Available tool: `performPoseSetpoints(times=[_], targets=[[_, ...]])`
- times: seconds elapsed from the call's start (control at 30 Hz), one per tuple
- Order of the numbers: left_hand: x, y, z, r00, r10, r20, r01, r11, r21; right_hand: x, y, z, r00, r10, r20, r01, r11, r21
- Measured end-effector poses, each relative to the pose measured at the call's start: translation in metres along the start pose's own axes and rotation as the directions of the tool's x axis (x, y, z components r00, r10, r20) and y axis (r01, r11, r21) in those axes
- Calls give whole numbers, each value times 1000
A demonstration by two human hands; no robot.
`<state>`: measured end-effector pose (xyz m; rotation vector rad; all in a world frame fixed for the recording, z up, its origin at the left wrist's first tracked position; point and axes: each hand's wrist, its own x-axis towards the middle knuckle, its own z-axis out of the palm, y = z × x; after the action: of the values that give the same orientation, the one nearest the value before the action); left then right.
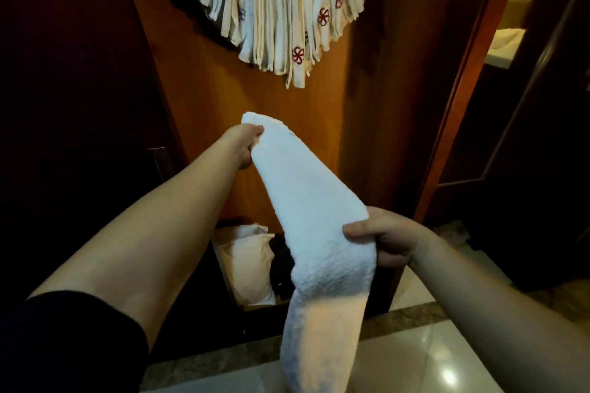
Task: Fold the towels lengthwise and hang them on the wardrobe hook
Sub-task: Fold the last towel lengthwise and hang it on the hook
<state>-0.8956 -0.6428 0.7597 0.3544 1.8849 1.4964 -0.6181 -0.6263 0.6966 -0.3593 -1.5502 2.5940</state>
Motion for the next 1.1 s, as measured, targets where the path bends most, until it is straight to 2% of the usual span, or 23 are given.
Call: performPoseSetpoints(times=[0.03,0.13,0.2,0.27,0.3,0.37,0.47,0.5,0.57,0.67,0.8,0.93,1.1], targets=[[-1,-6,1,1000,-8,14,7,1000,15,0,-3,-2,999,-33,-25,34,998,47],[19,-29,2,983,-71,167,56,994,92,4,-23,10,983,-178,-34,180,982,61],[72,-52,1,976,-101,192,79,990,119,12,-38,10,973,-224,-59,226,974,29],[58,-55,3,973,-45,225,30,997,67,19,-53,10,959,-260,-112,263,965,14],[17,-47,4,965,43,260,-51,998,22,22,-61,9,950,-279,-140,283,959,4],[-34,-47,13,918,135,372,-115,990,-76,26,-76,13,934,-305,-188,307,952,-19],[-58,-65,10,758,301,579,-186,950,-250,30,-90,15,911,-329,-250,332,943,-30],[-57,-68,9,712,327,621,-207,943,-260,29,-95,17,901,-341,-267,344,938,-36],[-54,-68,7,675,345,652,-281,937,-205,29,-104,20,885,-371,-280,374,926,-44],[-51,-69,9,638,315,703,-375,924,-74,28,-116,21,852,-403,-334,417,908,-33],[-42,-92,11,651,222,726,-282,959,-40,29,-126,17,825,-403,-396,413,908,-65],[-41,-132,12,655,113,747,-250,965,74,33,-135,14,785,-409,-466,428,901,-70],[-43,-183,2,696,-67,715,-51,989,142,35,-149,9,726,-422,-543,468,882,-60]])
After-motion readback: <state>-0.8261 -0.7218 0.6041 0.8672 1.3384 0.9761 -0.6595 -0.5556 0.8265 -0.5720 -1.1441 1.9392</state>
